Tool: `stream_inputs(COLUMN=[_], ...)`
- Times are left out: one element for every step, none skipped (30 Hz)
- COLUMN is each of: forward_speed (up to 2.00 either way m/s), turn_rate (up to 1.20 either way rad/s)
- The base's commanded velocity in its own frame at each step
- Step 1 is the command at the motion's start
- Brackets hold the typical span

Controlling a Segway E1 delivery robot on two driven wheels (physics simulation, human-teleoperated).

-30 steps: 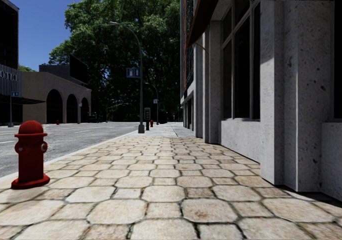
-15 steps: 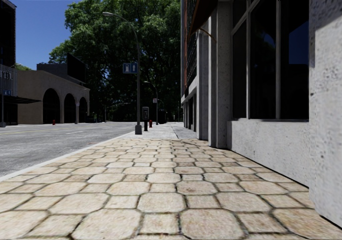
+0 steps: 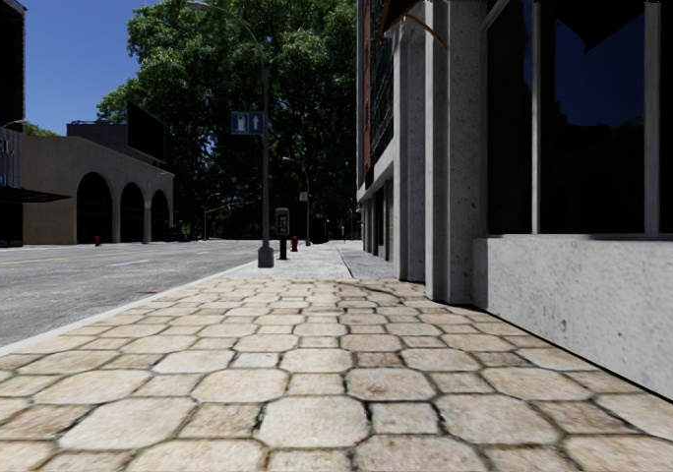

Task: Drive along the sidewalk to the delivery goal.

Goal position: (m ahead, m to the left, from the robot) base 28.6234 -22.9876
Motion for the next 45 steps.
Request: stream_inputs(forward_speed=[2.00, 2.00, 2.00, 2.00, 2.00, 2.00, 2.00, 2.00, 2.00, 2.00, 2.00, 2.00, 2.00, 2.00, 2.00, 2.00, 2.00, 2.00, 2.00, 2.00, 2.00, 2.00, 2.00, 2.00, 2.00, 2.00, 2.00, 2.00, 2.00, 2.00, 2.00, 2.00, 2.00, 2.00, 2.00, 2.00, 2.00, 2.00, 2.00, 2.00, 2.00, 2.00, 2.00, 2.00, 2.00], turn_rate=[0.00, 0.00, 0.00, 0.00, 0.00, 0.00, 0.00, 0.00, 0.00, 0.00, 0.00, 0.00, 0.00, 0.00, 0.00, 0.00, 0.00, 0.00, 0.00, 0.00, 0.00, 0.00, 0.00, 0.00, 0.00, 0.00, 0.00, 0.00, 0.00, 0.00, 0.00, 0.00, 0.00, 0.00, 0.00, 0.00, 0.00, 0.00, 0.00, 0.00, 0.00, 0.00, 0.00, 0.00, 0.00])
